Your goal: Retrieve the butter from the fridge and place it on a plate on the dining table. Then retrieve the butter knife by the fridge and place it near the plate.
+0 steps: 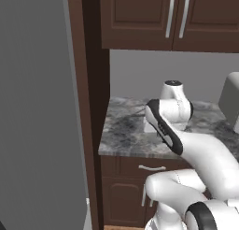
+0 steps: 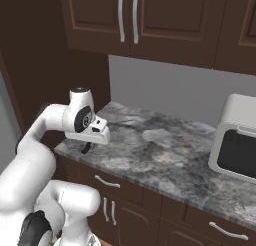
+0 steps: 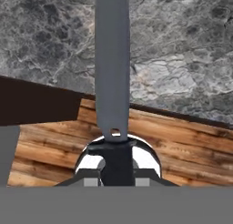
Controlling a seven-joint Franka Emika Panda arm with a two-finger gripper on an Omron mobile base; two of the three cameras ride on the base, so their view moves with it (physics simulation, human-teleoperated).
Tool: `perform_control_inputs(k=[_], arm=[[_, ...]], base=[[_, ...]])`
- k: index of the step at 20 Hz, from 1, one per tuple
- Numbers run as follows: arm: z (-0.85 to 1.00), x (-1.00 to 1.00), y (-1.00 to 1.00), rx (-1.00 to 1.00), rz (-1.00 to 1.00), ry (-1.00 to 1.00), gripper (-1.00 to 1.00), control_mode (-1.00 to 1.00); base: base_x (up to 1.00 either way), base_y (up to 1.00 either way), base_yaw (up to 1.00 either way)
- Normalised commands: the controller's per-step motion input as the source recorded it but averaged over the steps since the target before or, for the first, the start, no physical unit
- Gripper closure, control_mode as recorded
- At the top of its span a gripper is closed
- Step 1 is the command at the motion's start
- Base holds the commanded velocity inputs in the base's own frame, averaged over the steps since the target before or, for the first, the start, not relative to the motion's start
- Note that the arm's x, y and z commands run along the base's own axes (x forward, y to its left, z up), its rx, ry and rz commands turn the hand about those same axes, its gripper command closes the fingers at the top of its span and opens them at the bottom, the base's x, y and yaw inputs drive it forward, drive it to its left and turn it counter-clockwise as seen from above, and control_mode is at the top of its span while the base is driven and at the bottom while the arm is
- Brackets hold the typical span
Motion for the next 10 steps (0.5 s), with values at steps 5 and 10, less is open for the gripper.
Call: perform_control_inputs(k=[5, 10], arm=[[0.7, -0.87, -0.01, 0.0, 0.1, -0.04, 1.0, -1.0], [0.57, -0.74, 0.0, 0.0, 0.01, 0.0, 1.0, -1.0]], base=[[0.0, 0.0, 0.0], [0.0, 0.0, 0.0]])
